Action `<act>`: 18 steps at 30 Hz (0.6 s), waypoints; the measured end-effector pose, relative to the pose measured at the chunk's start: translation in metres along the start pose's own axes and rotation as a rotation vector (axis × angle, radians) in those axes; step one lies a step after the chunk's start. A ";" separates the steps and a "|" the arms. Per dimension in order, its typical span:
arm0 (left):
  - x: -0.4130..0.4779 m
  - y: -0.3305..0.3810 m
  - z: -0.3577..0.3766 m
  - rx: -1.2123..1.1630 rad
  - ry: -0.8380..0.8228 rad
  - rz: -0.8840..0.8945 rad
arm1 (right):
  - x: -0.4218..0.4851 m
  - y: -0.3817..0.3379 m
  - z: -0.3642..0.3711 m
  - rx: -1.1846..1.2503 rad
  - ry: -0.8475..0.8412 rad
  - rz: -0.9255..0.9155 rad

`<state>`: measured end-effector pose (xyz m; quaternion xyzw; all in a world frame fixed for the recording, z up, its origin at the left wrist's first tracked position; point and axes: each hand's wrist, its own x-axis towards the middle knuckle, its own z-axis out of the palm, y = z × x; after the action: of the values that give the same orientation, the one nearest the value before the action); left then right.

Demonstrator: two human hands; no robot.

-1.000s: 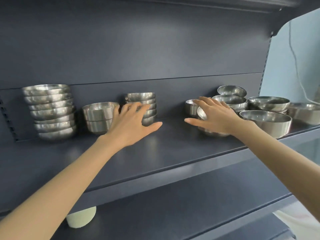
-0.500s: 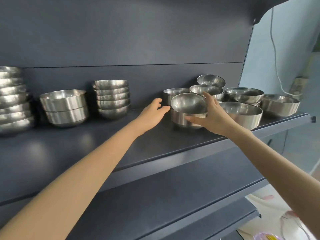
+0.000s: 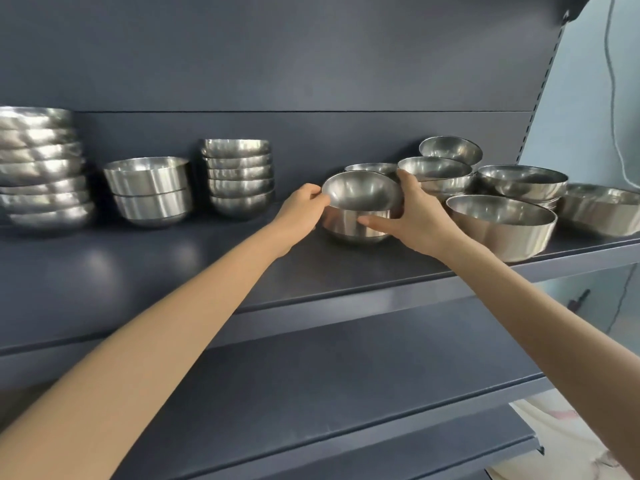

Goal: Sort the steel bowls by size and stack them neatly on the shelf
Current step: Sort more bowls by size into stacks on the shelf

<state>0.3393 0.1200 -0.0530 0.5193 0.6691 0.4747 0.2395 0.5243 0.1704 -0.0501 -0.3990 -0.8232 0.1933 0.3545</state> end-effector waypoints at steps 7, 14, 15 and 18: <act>0.002 -0.010 -0.030 -0.055 0.075 -0.049 | 0.015 -0.010 0.024 0.166 -0.060 -0.070; 0.007 -0.019 -0.052 -0.115 0.033 -0.041 | 0.041 -0.003 0.035 0.354 -0.173 0.013; 0.008 -0.021 -0.053 -0.122 0.008 -0.034 | 0.045 0.000 0.034 0.355 -0.224 0.021; 0.010 -0.027 -0.054 -0.149 -0.049 -0.024 | 0.048 0.006 0.031 0.355 -0.367 0.010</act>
<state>0.2792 0.1086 -0.0518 0.5035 0.6319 0.5074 0.2996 0.4836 0.2111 -0.0534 -0.2930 -0.8250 0.4058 0.2625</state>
